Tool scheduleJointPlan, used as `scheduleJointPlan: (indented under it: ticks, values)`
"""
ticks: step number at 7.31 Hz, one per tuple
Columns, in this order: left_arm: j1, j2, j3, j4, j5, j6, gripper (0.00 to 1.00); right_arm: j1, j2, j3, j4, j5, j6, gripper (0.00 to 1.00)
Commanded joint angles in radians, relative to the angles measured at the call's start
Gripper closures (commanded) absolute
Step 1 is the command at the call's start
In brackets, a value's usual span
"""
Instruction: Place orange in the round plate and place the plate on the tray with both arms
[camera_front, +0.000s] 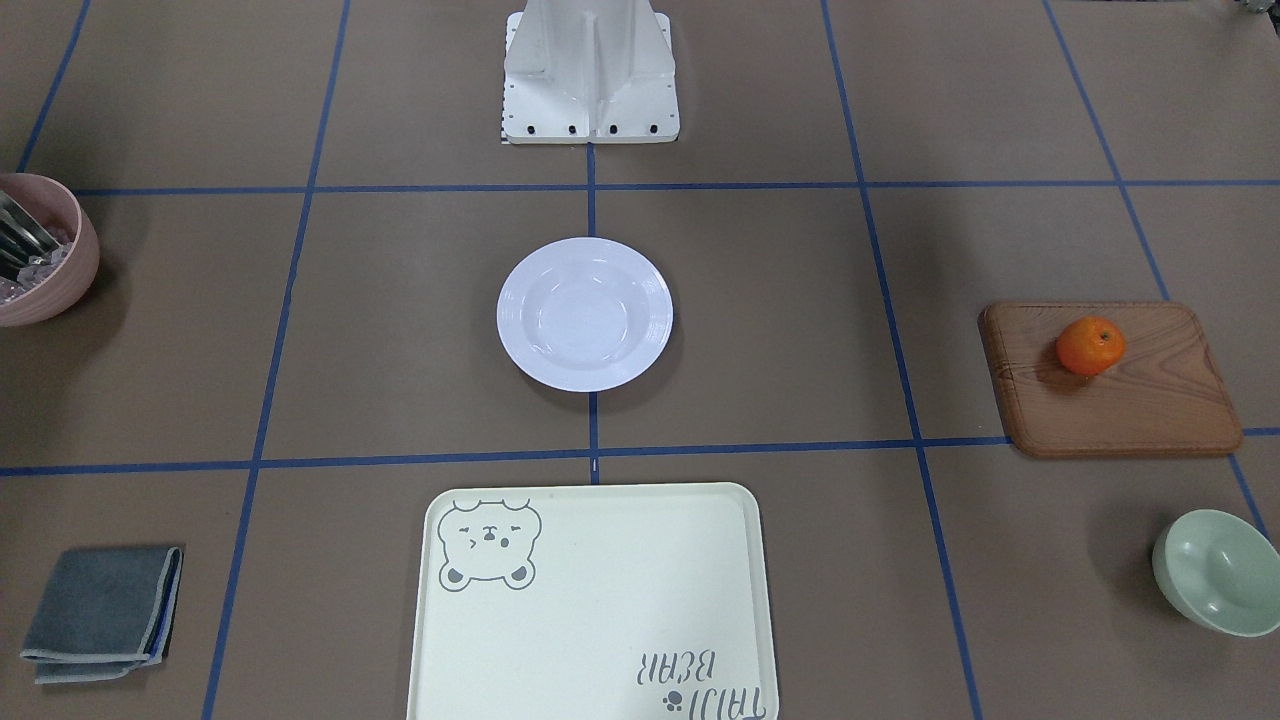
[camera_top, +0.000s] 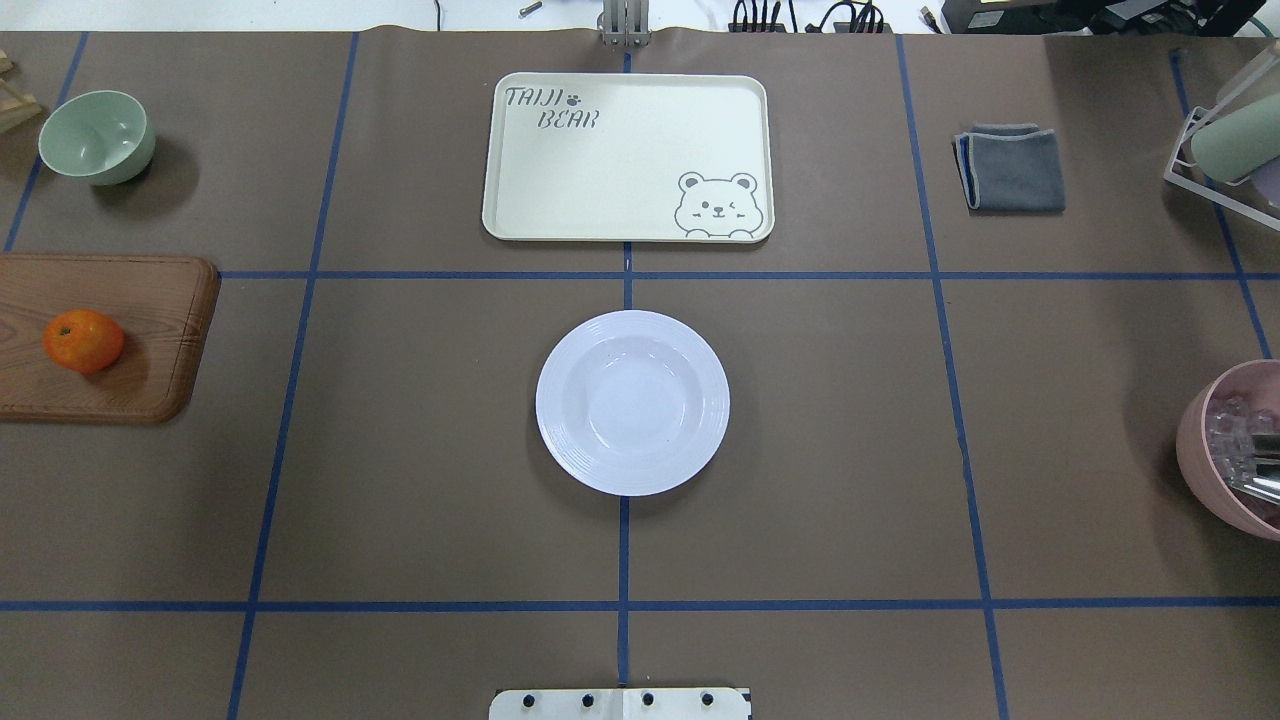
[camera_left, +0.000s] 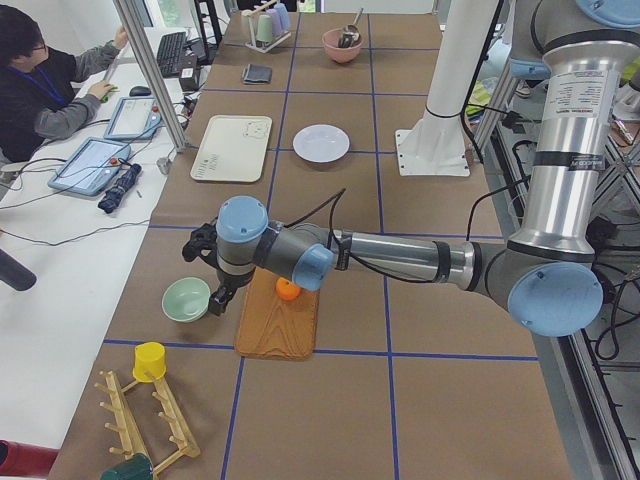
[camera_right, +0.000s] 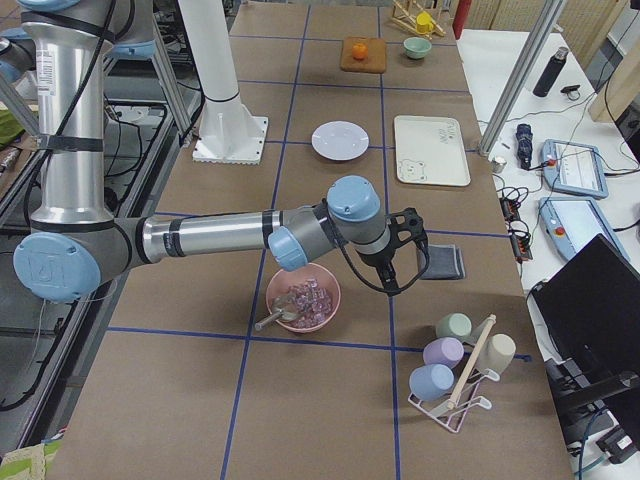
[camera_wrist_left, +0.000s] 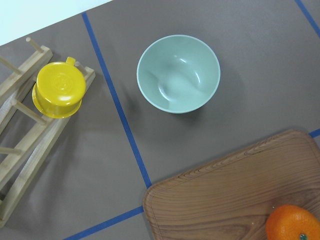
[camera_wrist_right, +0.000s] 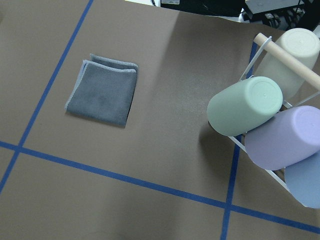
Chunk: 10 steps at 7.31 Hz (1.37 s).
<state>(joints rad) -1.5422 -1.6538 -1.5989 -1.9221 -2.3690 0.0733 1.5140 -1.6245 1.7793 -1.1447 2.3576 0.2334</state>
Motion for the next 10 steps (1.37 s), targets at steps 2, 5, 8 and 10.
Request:
scheduleJointPlan:
  ticks: [2, 5, 8, 10]
  values:
    - [0.107, 0.023, -0.061, -0.064, -0.016, -0.105, 0.00, -0.179, 0.040, 0.107, 0.002, -0.011, 0.423, 0.00]
    - [0.226, 0.042, -0.085, -0.074, 0.038, -0.295, 0.01, -0.430, 0.124, 0.158, -0.001, -0.189, 0.715, 0.00]
    - [0.373, 0.065, -0.076, -0.103, 0.149, -0.458, 0.01, -0.673, 0.147, 0.199, -0.045, -0.435, 0.929, 0.01]
    - [0.408, 0.083, -0.076, -0.106, 0.163, -0.499, 0.01, -0.718, 0.170, 0.206, -0.102, -0.482, 0.923, 0.00]
